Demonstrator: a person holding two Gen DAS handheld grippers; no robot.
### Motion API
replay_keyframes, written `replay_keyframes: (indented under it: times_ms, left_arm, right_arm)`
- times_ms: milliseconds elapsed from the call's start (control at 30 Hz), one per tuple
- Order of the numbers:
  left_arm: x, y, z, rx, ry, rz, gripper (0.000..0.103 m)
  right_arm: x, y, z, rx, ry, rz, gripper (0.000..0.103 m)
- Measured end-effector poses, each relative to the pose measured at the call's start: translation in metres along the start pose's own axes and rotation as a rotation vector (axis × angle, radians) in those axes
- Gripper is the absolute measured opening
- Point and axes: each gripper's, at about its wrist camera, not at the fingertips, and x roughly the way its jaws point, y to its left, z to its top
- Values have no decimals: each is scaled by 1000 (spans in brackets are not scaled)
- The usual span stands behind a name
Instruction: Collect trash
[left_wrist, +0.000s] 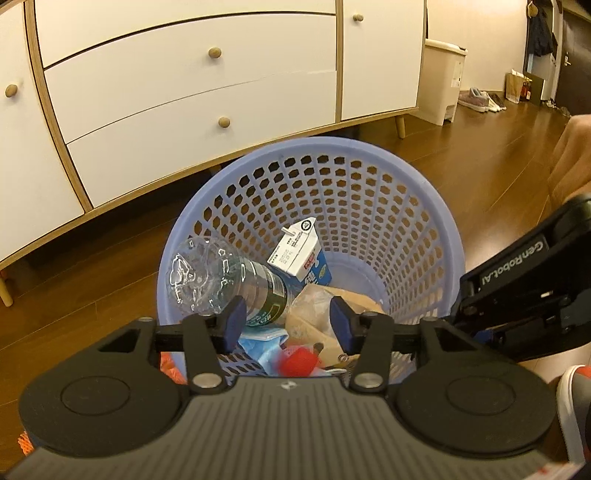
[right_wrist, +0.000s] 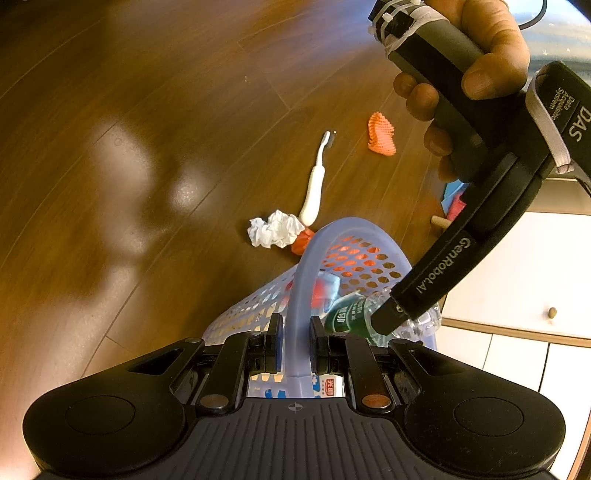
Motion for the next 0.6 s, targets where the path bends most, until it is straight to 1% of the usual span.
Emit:
replay_keyframes:
  times_ms: [100,233,367,467,533,600]
  left_arm:
    - [-3,2,2,-14,-10,-4,49]
    - [-9,6,1,-31,-23,-1,49]
    - [-27,21,-7,-67,-54,10,49]
    - [-48,47,-25,-115,-86,86,51]
    - [-59,74,-41,-182,-86,156,54]
    - [-64,102,-61,-281,-66,239,64]
  right_arm:
    - [0,-1,0,6,1,1,10]
    - [0,-2,2,11,2,2,10]
    - [1,-1,1,19,5,1,10]
    - [0,0,0,27,6,-1,10]
    - [0,1,-1,34,5,-3,10]
    - [0,2,-2,43,6,-3,10]
